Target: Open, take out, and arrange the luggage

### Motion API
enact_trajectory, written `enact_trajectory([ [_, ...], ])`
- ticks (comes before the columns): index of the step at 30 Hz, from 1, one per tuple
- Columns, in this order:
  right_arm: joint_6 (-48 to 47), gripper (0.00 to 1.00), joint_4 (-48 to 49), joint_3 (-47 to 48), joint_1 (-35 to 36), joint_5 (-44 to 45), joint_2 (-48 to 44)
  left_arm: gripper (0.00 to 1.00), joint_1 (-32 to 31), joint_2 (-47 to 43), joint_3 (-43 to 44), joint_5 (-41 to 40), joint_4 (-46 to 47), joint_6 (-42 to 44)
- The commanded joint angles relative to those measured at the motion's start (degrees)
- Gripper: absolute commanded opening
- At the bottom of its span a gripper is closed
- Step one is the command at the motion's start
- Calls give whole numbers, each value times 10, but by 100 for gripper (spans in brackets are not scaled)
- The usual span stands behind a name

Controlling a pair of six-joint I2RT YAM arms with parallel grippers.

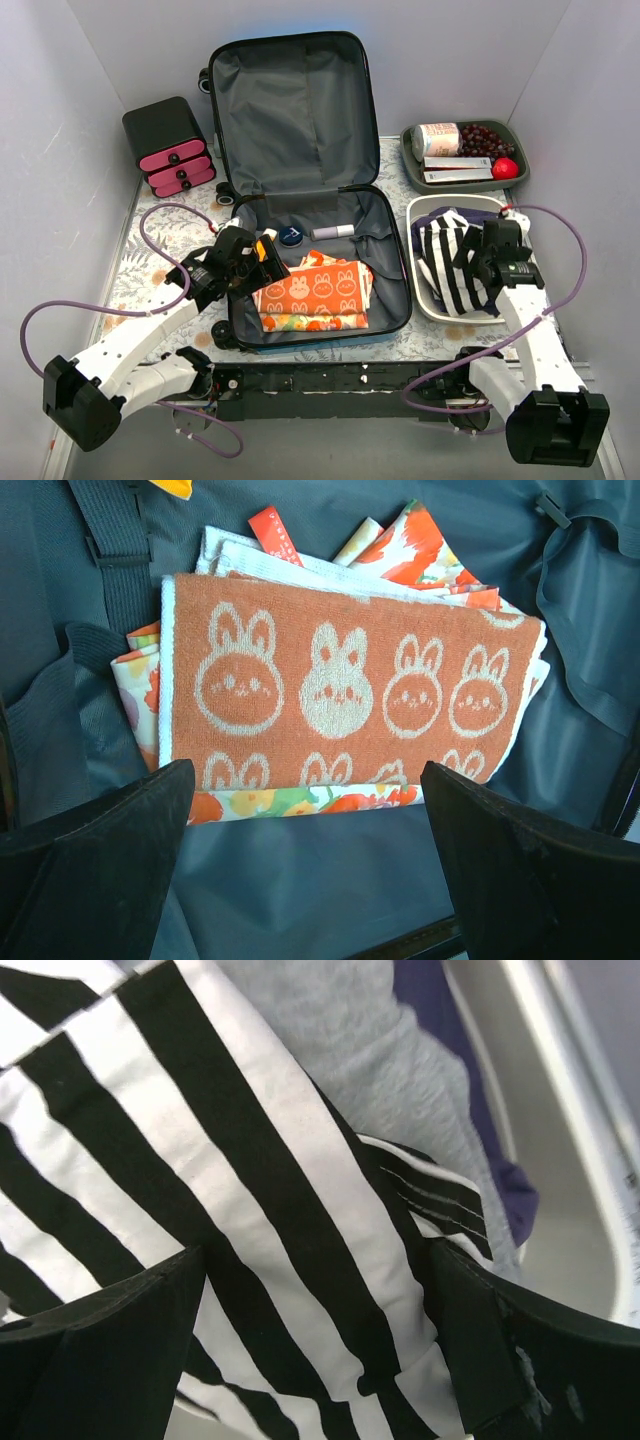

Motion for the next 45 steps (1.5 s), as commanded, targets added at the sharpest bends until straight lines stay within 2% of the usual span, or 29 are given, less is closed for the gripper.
enact_trajectory([
  [1,66,98,39,-79,-27,-96,-35,98,-1,-16,11,-2,-5,-2],
  [5,102,98,79,-136,-29,-137,-57,98,-1,-10,12,2,-6,0],
  [8,123,98,95,-142,-29,-116,-62,98,-1,-9,14,2,-11,1],
  [13,120,98,65,-67,-30,-64,-70,98,-1,-22,14,-6,-21,0],
  [14,106,98,62,-45,-30,-59,-74,98,-1,-27,13,-6,-23,0],
  [15,51,98,63,-27,-30,-63,-86,98,-1,-29,11,-7,-23,0],
  [18,-45,98,61,38,-29,-154,-94,98,-1,-30,8,-8,-20,0],
  [21,-79,98,43,70,-14,-288,-88,98,-1,-23,6,-10,-19,-2],
  [23,-88,98,47,70,30,-331,-89,98,-1,-18,2,-11,-17,-6],
  [24,-95,98,43,74,89,-324,-82,98,-1,-17,0,-8,-16,-8],
  [26,-98,98,29,93,171,-267,-69,98,-1,-14,-1,-7,-16,-12],
  [27,-91,98,22,97,251,-250,-50,98,-1,-13,-2,-7,-16,-14],
  [29,-70,98,25,99,318,-190,-26,98,-1,-15,-3,-8,-22,-18],
  [30,-42,98,45,87,372,-172,0,98,-1,-16,-2,-7,-24,-24],
  [33,-15,98,76,72,468,-124,62,98,-1,-29,-6,-10,-31,-33],
  [37,45,98,79,93,496,-74,143,98,-1,-45,-4,-19,-48,-43],
  [45,130,98,131,72,503,-103,243,98,-1,-48,-6,-17,-42,-48],
])
